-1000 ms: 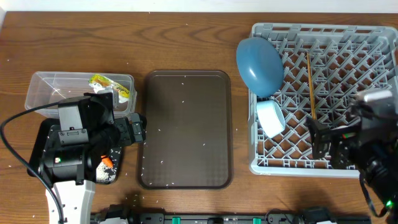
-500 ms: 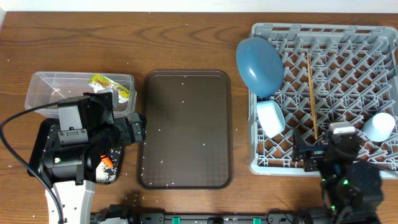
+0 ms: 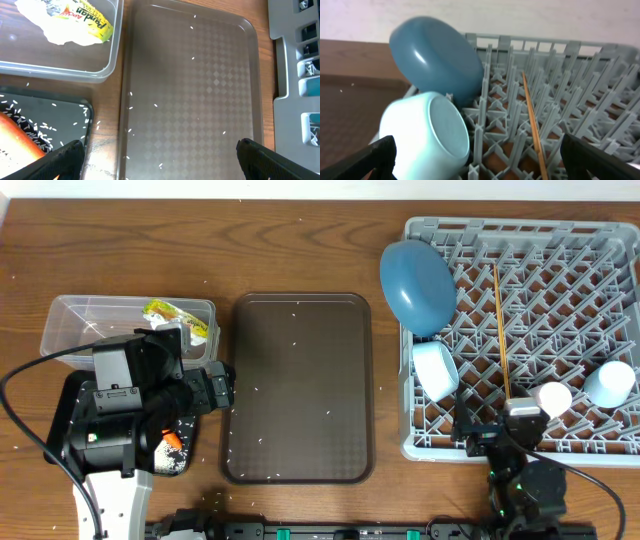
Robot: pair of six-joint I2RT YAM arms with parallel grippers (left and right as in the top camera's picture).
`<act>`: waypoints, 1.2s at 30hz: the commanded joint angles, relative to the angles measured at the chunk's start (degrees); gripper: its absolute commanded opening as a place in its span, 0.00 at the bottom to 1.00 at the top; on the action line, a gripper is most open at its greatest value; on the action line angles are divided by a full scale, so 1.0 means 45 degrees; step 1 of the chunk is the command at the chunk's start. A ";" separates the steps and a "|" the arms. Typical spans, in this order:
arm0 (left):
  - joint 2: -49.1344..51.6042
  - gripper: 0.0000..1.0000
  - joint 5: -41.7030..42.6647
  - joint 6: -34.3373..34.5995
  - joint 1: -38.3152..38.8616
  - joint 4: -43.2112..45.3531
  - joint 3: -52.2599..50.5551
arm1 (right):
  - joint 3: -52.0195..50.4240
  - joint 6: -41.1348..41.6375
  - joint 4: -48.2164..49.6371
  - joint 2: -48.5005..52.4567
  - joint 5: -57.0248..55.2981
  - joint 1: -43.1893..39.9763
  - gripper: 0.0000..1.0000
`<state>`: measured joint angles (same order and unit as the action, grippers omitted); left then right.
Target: Sort waste into correct bins and load items into the dishwasher rack
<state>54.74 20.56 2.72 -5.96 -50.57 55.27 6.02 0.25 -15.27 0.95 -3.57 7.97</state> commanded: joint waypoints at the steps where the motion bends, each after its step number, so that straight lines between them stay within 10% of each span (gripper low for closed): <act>1: -0.0019 0.98 -0.0151 -0.0121 -0.0053 0.0005 0.0223 | -0.0491 0.0219 0.0748 -0.0141 -0.0117 -0.0194 0.99; 31: 0.0044 0.98 -0.0209 -0.0121 -0.0019 0.0005 0.0214 | -0.0699 0.0219 0.1224 -0.0141 -0.0112 -0.0194 0.99; 36: -0.0641 0.98 -0.2948 -0.0126 0.0126 0.0000 0.0175 | -0.0699 0.0219 0.1224 -0.0136 -0.0112 -0.0194 0.99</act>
<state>53.95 14.96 2.72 -5.78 -50.57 55.27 3.44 0.43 -9.93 0.84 -3.64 7.97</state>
